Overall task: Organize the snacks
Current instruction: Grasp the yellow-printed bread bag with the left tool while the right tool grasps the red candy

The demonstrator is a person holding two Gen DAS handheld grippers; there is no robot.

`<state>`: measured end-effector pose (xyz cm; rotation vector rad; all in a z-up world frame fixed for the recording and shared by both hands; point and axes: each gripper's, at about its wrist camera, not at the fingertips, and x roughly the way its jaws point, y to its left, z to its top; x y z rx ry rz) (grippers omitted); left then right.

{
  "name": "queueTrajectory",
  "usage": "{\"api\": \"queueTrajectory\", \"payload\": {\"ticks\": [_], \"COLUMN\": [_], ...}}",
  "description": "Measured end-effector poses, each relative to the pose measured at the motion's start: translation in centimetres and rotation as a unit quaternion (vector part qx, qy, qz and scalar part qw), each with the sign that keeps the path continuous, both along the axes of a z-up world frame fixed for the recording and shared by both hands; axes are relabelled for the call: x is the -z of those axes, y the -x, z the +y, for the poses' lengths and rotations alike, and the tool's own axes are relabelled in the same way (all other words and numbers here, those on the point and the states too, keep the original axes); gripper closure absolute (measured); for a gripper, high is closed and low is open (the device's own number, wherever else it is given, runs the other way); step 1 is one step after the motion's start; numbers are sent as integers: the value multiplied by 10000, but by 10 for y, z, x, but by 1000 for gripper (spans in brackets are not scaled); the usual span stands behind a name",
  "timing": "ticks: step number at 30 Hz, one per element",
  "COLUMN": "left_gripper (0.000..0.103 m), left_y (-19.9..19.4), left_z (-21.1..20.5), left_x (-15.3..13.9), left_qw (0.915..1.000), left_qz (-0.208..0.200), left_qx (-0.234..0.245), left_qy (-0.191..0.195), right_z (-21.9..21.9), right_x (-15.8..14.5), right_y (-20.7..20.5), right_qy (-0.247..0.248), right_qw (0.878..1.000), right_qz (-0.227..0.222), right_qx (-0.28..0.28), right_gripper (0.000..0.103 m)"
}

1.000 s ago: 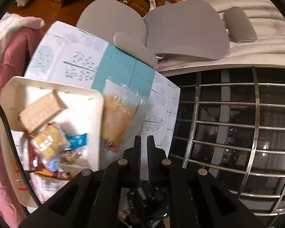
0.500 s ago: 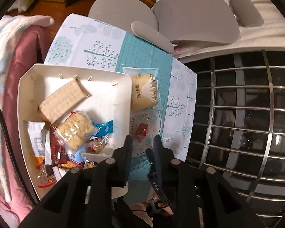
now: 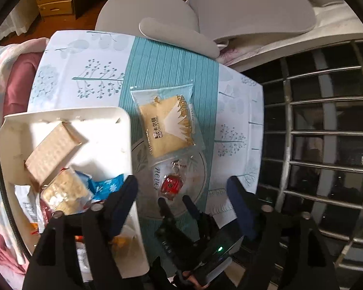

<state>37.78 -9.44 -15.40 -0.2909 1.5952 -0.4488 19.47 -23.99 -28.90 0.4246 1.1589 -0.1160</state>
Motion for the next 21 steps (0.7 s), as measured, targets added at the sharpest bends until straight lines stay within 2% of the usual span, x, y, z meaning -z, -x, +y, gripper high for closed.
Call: {"api": "queueTrajectory", "payload": {"ticks": [6, 12, 13, 17, 21], "left_gripper": [10, 10, 10, 10, 10], "left_y": [-16, -31, -33, -38, -43], "left_z": [-43, -70, -75, -89, -103], "left_x": [22, 51, 57, 75, 95], "left_qw": [9991, 9958, 9951, 9913, 9871], "left_qz": [15, 159, 184, 215, 256], "left_qx": [25, -193, -226, -286, -301], "left_qy": [-423, -877, -944, -1263, -1552], "right_z": [-4, -8, -10, -20, -39], "right_x": [12, 14, 15, 13, 7], "right_y": [-6, -12, -13, -15, -8], "right_qy": [15, 6, -12, 33, 56], "right_qw": [9998, 9979, 9974, 9952, 9952], "right_qz": [123, -52, -77, -168, -320], "right_qx": [-154, -641, -715, -960, -918], "right_gripper": [44, 45, 49, 53, 60]}}
